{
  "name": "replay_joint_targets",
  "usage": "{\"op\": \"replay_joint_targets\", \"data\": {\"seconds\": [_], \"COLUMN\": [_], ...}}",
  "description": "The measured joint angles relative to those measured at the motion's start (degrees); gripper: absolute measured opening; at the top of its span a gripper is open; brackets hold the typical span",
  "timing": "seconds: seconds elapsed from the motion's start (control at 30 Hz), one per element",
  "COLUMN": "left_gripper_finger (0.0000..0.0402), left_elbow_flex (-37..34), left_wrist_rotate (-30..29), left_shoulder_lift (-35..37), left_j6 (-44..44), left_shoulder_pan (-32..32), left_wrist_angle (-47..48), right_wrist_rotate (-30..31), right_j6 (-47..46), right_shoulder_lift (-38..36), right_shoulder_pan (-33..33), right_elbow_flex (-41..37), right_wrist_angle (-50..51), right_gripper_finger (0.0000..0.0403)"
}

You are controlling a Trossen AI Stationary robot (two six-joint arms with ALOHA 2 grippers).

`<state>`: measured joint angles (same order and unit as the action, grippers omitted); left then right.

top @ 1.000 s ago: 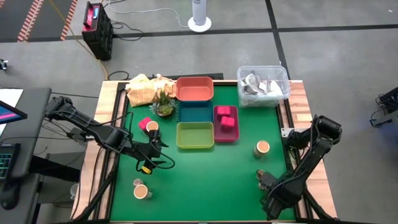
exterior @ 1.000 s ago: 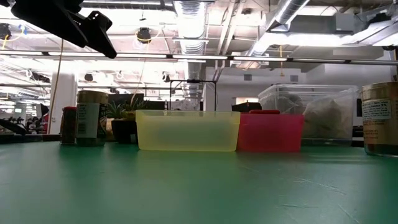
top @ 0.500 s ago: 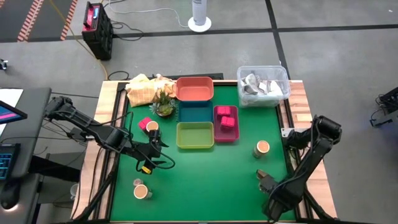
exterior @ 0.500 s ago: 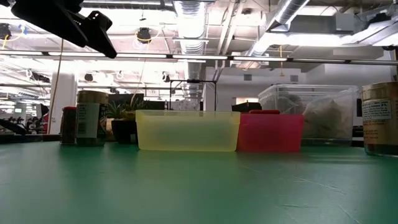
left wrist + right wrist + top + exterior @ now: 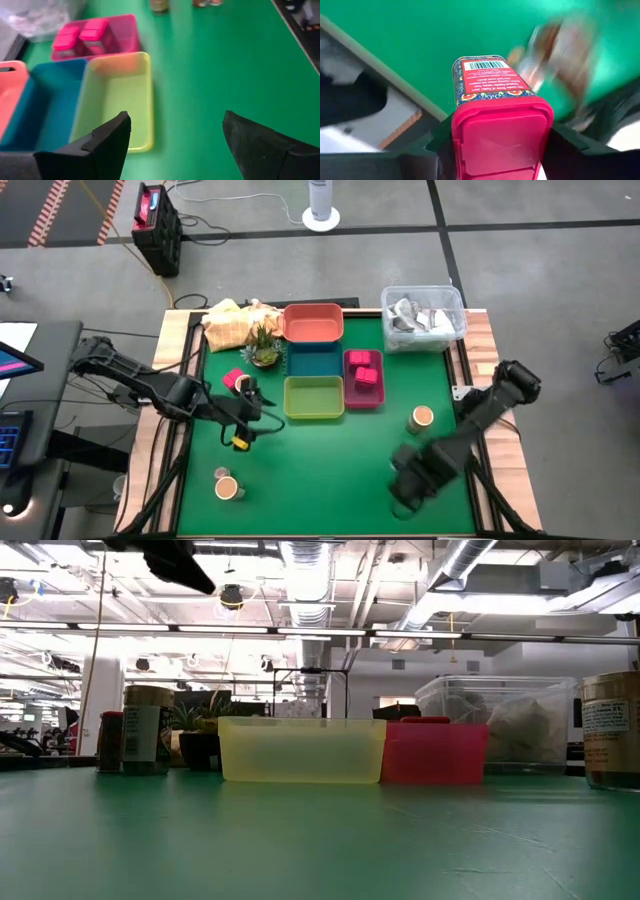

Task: Sort spices by type
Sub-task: Put the bottom red seasoning can into the red bin

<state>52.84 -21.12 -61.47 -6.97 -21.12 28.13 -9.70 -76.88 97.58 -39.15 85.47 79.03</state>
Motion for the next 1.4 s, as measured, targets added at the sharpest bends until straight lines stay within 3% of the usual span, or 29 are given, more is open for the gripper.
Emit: {"op": "replay_joint_targets", "data": {"seconds": [0.27, 0.57, 0.73, 1.0, 1.4], "left_gripper_finger": [0.03, 0.03, 0.03, 0.03, 0.03], "left_elbow_flex": [0.24, 0.24, 0.53, 1.31, 1.31], "left_wrist_rotate": [0.19, 5.35, 5.41, 4.57, 4.58], "left_shoulder_lift": [-0.02, -0.04, -0.04, -0.02, 0.0], "left_j6": [-2.48, -6.39, -5.65, -3.3, -4.3], "left_shoulder_pan": [2.08, 1.99, 2.0, 1.99, 1.99], "left_wrist_angle": [1.23, 2.3, 2.27, 4.71, 9.03], "right_wrist_rotate": [19.15, 28.85, 31.4, 30.73, 30.42], "right_j6": [26.95, 47.4, 56.55, 66.13, 69.4], "right_shoulder_lift": [0.0, 0.29, 1.17, 7.25, 9.66], "right_shoulder_pan": [16.63, 29.25, 33.5, 38.84, 39.71], "right_elbow_flex": [0.72, 3.12, 3.46, 3.43, 2.06], "right_wrist_angle": [2.01, -1.0, -4.57, -7.19, -8.1], "right_gripper_finger": [0.0237, 0.0239, 0.024, 0.0241, 0.0242]}}
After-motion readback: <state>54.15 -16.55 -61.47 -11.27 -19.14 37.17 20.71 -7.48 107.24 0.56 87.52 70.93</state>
